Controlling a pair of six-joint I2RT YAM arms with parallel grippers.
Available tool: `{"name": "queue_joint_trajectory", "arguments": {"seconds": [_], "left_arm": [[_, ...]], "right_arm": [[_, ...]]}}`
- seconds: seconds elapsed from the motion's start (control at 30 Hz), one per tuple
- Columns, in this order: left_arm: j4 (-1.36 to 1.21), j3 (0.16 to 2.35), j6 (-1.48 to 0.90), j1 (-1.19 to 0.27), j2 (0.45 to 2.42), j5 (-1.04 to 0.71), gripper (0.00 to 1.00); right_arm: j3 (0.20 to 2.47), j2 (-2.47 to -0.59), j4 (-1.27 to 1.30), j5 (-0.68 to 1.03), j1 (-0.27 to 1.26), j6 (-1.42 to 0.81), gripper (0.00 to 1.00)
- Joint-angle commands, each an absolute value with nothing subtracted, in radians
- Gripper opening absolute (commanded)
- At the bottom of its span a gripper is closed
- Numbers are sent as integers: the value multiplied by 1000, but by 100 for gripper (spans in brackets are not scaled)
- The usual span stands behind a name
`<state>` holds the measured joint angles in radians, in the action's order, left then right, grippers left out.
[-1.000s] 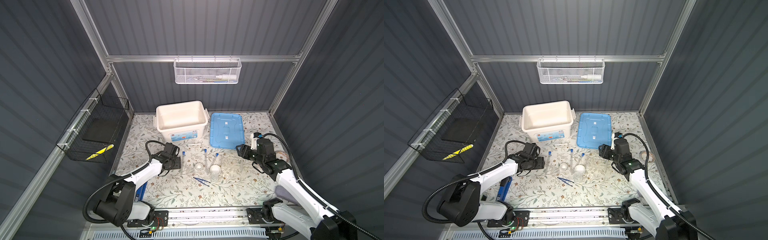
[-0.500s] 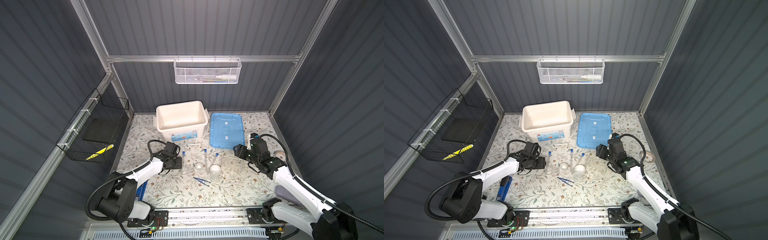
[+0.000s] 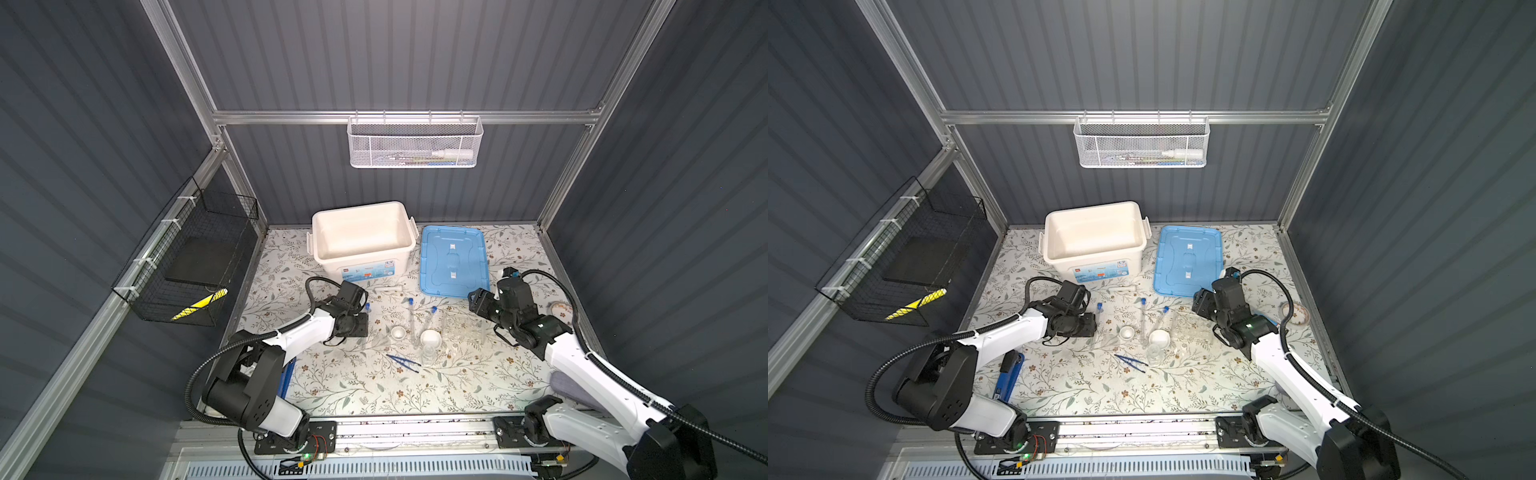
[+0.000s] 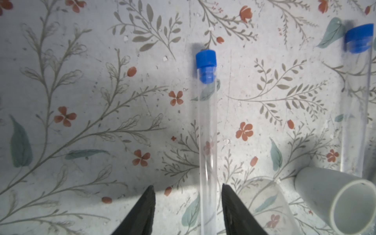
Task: Organize the chemistry lab equipment
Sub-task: 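Lower the left gripper over a blue-capped test tube while the right arm advances, then close the left gripper on the test tube and lift it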
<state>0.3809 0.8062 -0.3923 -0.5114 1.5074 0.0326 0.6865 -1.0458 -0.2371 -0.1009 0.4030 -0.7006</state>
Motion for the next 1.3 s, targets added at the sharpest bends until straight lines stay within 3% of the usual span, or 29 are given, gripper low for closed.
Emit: {"name": "queue_joint_trajectory", "arguments": {"seconds": [0.0,0.9,1.27], "left_arm": [[416,837,-378,-529,1532,39,53],[457,798,-412,-538,1554,111,42],[473,779,-412,-538,1532,141,43]], "right_arm": [[701,-1022,-276,-135,411,-709,67],[697,-1023,-308,-126,414,-718,68],[695,-1007,-333,-125,415,-710,69]]}}
